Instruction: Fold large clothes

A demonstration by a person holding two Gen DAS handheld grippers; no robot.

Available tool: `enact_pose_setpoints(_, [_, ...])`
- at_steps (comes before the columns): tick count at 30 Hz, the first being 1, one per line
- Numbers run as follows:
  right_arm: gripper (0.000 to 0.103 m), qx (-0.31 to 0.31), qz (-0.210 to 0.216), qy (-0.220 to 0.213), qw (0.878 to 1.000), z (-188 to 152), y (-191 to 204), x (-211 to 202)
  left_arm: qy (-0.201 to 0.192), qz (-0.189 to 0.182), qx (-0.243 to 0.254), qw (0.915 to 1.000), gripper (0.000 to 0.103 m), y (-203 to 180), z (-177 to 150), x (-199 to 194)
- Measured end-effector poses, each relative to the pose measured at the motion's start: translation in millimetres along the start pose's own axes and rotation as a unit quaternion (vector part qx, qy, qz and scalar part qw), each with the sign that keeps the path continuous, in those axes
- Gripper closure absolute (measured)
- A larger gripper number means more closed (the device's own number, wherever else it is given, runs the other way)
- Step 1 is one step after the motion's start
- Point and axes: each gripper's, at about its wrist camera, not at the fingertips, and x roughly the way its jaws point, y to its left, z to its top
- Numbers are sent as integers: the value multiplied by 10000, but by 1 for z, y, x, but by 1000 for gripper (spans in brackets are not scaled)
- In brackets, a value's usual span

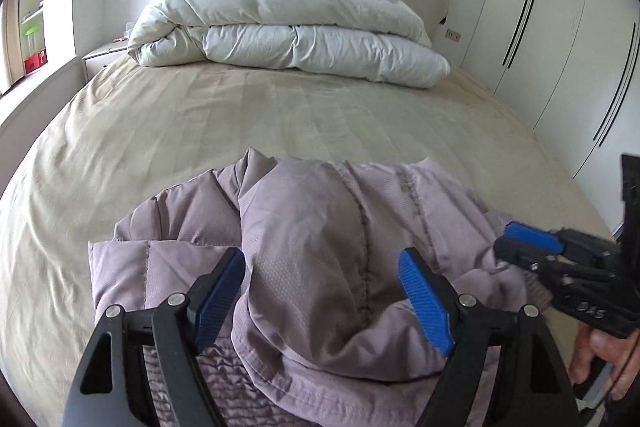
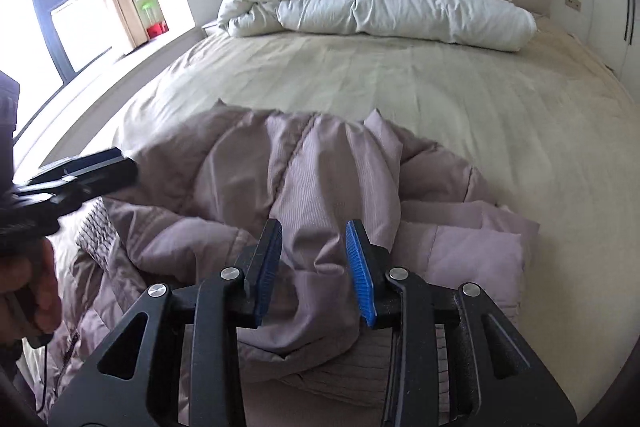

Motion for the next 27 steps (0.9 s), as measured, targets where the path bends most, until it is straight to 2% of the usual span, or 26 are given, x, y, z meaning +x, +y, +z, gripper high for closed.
enact_pose_setpoints(2, [70, -161, -79, 21, 9998, 6, 7, 3, 272, 243, 192, 9992, 24, 1, -5, 23])
enact_pose_setpoints(4, [70, -282, -125, 196, 9993, 7, 11, 17, 463, 263, 190, 9984, 23, 5, -17, 39])
enact_pose_setpoints(7, [70, -508, -393, 566, 9963, -13, 14, 51, 374, 187, 106, 9991, 21, 11, -38, 45])
enact_pose_setpoints(11, [69, -549, -253, 302, 9977, -31, 5, 65, 491, 228, 203, 9983, 19, 9, -42, 54])
enact_pose_setpoints(13, [69, -501, -288, 400, 9975, -26, 5, 63, 562, 200, 87, 9982, 20, 10, -37, 47])
enact_pose_setpoints(14, [69, -473, -359, 432, 9973, -22, 7, 57, 548, 179, -5, 9983, 26, 10, -36, 39])
enact_pose_setpoints(15, [69, -447, -411, 383, 9974, -20, 10, 48, 464, 141, -104, 9988, 27, 11, -36, 27])
enact_pose_setpoints(18, [69, -471, -237, -153, 9985, -20, 20, 8, -130, 62, -130, 9998, 23, 7, -43, -14])
enact_pose_setpoints(19, [69, -486, -188, -244, 9983, -23, 24, -1, -217, 91, -115, 9997, 20, 6, -48, -19])
enact_pose_setpoints(21, [69, -545, -158, -221, 9981, -32, 30, -5, -28, 146, -58, 9999, 19, 5, -57, -9])
enact_pose_setpoints(23, [69, -675, -254, 189, 9972, -45, 32, 13, 317, 119, -107, 9994, 16, 10, -65, 13])
enact_pose_setpoints(24, [69, -704, -292, 404, 9963, -51, 31, 25, 260, 102, -92, 9996, 15, 10, -67, 16])
enact_pose_setpoints(27, [69, -607, -140, 339, 9975, -58, 22, 30, 287, 179, -74, 9994, 14, 6, -65, 15])
